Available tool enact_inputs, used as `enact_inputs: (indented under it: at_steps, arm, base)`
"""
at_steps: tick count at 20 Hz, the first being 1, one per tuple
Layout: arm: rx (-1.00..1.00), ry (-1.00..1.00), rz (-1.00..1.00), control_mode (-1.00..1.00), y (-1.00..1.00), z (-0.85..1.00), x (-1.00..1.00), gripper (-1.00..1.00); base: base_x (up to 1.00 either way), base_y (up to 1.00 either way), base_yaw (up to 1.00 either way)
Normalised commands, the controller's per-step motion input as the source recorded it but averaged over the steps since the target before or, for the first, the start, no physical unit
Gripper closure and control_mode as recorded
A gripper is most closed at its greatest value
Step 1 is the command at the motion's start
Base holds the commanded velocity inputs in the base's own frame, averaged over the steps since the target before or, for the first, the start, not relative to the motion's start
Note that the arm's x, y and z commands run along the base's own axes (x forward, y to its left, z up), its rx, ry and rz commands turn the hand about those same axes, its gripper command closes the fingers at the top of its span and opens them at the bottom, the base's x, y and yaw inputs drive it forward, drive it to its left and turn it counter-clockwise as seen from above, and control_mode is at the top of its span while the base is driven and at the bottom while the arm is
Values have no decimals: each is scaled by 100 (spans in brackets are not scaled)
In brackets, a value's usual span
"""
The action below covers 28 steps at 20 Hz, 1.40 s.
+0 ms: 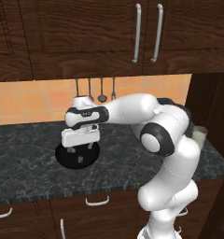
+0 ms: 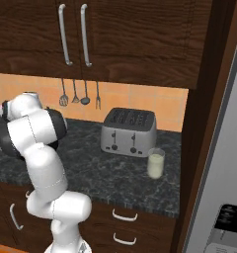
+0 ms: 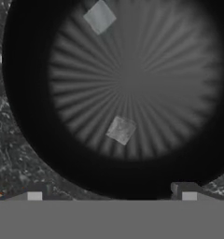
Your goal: Grab a lemon wedge from the fridge and one ice cube from the ice bowl, and put them in the glass of lemonade.
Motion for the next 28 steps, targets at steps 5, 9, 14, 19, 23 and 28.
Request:
enact_inputs:
  at_steps: [5,9,14,19,23,28]
  arm:
    - [0,0,0,-100,7,-30,25,-100]
    - [0,2,0,-100,0,-28,5,-100]
    - [0,0,0,-100,0,-25,0,-100]
    - [-1,0,0,-100,0,-20,0,-100]
    - [0,0,0,-100,0,-5,0,-100]
    - [0,-1,0,-100,0,-2,-4,-100]
  base:
    - [0,0,0]
    - [0,0,0]
    - [0,0,0]
    - [0,0,0]
    - [0,0,0]
    - [0,0,0]
